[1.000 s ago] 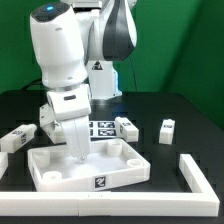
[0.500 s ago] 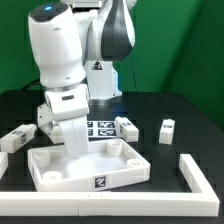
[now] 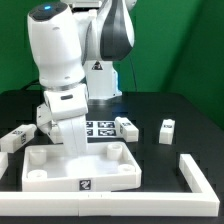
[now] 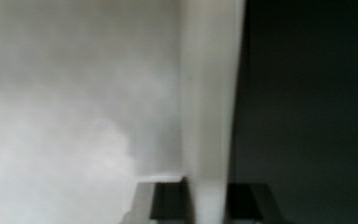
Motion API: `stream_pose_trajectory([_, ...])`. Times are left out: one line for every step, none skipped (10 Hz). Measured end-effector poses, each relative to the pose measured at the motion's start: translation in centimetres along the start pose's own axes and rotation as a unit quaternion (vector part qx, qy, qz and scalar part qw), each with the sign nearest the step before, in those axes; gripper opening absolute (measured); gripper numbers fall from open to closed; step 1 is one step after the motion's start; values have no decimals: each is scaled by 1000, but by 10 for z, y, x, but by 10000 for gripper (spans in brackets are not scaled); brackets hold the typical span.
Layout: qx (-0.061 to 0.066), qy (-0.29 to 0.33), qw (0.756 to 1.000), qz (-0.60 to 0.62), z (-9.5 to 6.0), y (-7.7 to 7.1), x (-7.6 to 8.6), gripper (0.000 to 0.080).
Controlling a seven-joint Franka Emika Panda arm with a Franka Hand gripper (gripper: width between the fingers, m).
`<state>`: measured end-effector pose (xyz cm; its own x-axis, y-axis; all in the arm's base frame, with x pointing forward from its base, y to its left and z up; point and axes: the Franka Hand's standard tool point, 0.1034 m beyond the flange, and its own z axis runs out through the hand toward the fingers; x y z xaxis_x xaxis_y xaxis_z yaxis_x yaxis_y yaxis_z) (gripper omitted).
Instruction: Assemble desk
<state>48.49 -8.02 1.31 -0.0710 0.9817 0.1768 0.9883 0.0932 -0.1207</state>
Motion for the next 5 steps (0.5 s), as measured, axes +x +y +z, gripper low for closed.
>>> stream_pose_trajectory([0,0,1000,0,0,0,0,68])
stream_pose_trajectory([0,0,1000,1,0,0,1,68])
stream_pose_trajectory([-3,-1,999,38,-2,9,15,68])
stream_pose_trajectory([-7,0,999,50,-2,23,37,68])
stream_pose_trajectory([-9,5,998,60,3,36,54,68])
